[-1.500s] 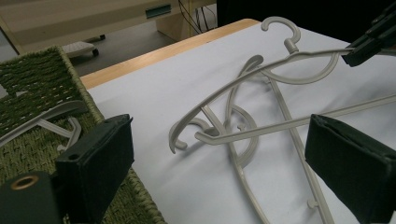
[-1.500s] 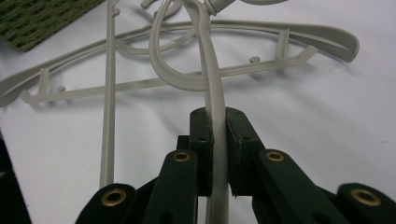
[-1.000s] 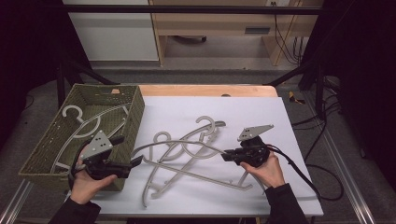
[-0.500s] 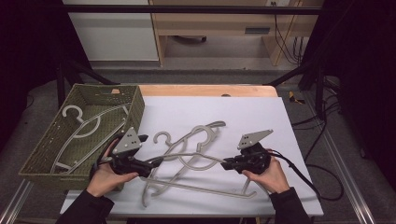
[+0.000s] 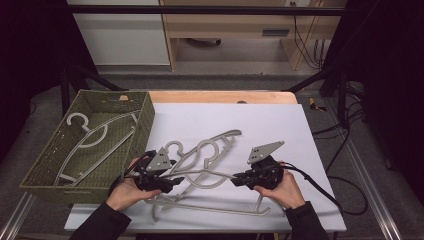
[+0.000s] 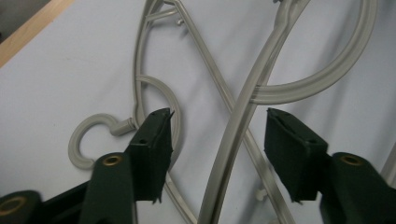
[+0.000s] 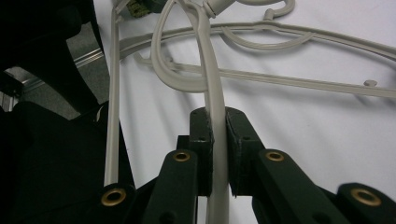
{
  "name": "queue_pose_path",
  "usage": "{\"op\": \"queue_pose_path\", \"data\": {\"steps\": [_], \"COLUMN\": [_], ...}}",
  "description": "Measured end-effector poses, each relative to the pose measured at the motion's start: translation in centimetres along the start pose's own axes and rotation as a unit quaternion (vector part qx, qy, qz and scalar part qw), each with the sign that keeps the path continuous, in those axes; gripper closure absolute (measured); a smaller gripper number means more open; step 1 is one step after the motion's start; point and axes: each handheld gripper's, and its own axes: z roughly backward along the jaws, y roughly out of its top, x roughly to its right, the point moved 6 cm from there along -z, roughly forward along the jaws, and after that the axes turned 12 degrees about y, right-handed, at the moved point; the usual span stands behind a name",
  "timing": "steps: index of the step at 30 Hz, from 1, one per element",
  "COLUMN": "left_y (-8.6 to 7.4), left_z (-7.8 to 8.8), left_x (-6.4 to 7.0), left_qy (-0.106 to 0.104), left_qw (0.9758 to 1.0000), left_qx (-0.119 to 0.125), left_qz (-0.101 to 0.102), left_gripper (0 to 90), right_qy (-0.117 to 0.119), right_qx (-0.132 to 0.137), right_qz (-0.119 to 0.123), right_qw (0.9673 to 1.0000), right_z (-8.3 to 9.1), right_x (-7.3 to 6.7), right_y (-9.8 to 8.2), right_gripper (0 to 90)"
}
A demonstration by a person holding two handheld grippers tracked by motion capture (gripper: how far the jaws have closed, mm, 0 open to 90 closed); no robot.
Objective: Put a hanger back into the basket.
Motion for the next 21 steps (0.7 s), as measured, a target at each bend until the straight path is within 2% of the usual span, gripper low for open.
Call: {"op": "queue_pose_path", "data": {"steps": [4, 6, 9, 14, 21], "left_y": [-0.13, -0.25, -0.44, -0.60, -0.67], "left_z": [-0.15, -0.31, -0.55, -0.76, -0.51], "left_x": [0.22, 0.37, 0.57, 0.77, 0.97], "left_qy": [-0.004, -0.004, -0.007, -0.011, -0.010], "left_qw": [0.9999, 0.9998, 0.9995, 0.9991, 0.9987], "left_qx": [-0.009, -0.014, -0.022, -0.029, -0.036], "left_qz": [-0.010, -0.016, -0.023, -0.029, -0.035], "left_gripper": [58.4, 62.3, 67.6, 73.4, 75.0], "right_qy": [0.000, 0.004, 0.004, 0.002, 0.008], "right_qx": [0.002, -0.002, 0.001, -0.006, -0.004], "right_qz": [-0.004, 0.002, -0.003, 0.002, -0.001], "right_qw": [1.0000, 1.0000, 1.0000, 1.0000, 1.0000], "right_z": [-0.17, -0.22, -0.49, -0.57, -0.76], "right_x": [-0.12, -0.12, -0.15, -0.06, 0.08], "right_y": [0.04, 0.01, 0.05, -0.04, -0.09], "right_gripper": [82.4, 82.4, 82.3, 82.3, 81.7]}}
